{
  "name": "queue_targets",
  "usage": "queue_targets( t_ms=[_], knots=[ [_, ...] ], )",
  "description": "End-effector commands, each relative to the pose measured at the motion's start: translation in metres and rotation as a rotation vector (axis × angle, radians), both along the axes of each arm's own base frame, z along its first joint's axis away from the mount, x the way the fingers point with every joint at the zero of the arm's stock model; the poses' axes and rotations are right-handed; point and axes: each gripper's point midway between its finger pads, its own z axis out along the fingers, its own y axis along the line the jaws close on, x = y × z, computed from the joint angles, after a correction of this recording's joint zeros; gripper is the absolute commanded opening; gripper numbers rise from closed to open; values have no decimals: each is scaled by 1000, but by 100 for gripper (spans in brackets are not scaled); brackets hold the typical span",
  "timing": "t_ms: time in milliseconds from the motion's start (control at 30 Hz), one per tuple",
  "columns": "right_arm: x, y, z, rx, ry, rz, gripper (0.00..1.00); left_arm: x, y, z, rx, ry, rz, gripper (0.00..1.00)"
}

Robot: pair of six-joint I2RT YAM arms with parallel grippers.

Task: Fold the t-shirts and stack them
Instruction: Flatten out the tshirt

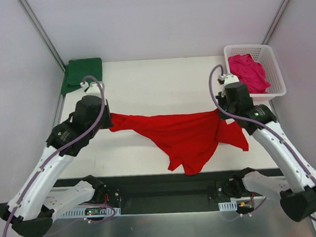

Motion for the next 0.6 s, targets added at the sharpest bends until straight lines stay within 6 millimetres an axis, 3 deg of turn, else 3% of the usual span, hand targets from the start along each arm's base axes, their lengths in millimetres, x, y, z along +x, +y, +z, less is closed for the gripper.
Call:
queue_targets(
  t_ms=[0,67,200,267,400,567],
  knots=[
    [18,20,-34,47,82,-1,1,17,-8,-29,-30,31,55,0],
    [24,27,-60,26,164,9,1,19,-14,-57,-9,96,47,0],
    [35,43,-87,15,218,37,1,27,-27,-87,-24,137,33,0],
    [41,50,-91,16,208,41,2,28,-28,-103,-7,161,34,0],
    [60,60,-98,3,187,58,2,35,-27,-112,22,152,35,0],
    [90,77,-93,0,126,82,2,53,-29,-113,69,128,42,0]
  ],
)
